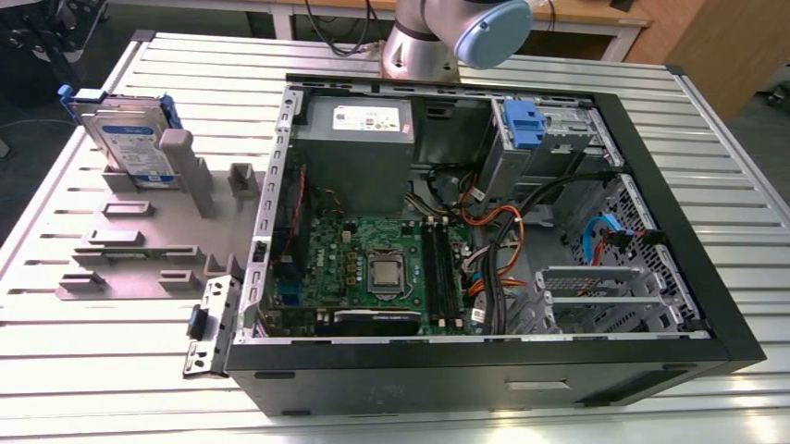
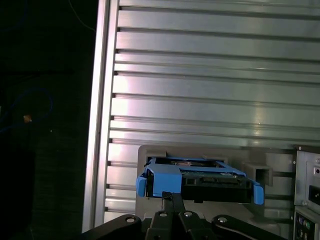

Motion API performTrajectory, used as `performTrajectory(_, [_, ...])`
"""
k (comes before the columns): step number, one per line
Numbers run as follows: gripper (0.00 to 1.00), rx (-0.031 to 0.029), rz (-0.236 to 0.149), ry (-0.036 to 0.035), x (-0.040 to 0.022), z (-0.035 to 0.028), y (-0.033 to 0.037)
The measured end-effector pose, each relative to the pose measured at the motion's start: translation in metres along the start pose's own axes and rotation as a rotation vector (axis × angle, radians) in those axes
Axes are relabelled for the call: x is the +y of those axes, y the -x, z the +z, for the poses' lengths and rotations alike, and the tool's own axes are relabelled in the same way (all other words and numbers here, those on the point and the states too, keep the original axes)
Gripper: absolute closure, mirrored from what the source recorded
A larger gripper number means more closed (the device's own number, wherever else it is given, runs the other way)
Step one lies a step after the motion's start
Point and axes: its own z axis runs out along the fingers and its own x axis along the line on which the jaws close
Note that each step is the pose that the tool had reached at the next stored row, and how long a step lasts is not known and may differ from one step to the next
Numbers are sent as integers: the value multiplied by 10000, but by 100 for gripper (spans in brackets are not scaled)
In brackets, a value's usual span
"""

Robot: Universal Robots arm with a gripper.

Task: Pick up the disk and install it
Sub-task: 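Pick up the disk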

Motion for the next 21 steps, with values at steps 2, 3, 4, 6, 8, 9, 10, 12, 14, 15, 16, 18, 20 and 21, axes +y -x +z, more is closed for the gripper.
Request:
performTrajectory(2, [89, 0, -10, 0, 0, 0, 0])
performTrajectory(3, [89, 1, -16, 0, 0, 0, 0])
performTrajectory(4, [89, 1, -21, -1, 0, 0, 0])
performTrajectory(6, [89, 2, -31, 0, 0, 0, 0])
performTrajectory(8, [89, 3, -66, -1, 0, 0, 0])
performTrajectory(9, [89, 4, -97, -2, 0, 0, 0])
performTrajectory(10, [89, 6, -136, -2, 0, 0, 0])
performTrajectory(12, [89, 12, -271, -5, 0, 0, 0])
performTrajectory(14, [89, 18, -410, -7, 0, 0, 0])
performTrajectory(15, [89, 22, -496, -8, 0, 0, 0])
performTrajectory(16, [89, 27, -603, -10, 0, 0, 0])
performTrajectory(18, [89, 38, -849, -14, 0, 0, 0])
performTrajectory(20, [89, 49, -1086, -18, 0, 0, 0])
performTrajectory(21, [89, 53, -1189, -20, -1, 0, 0])
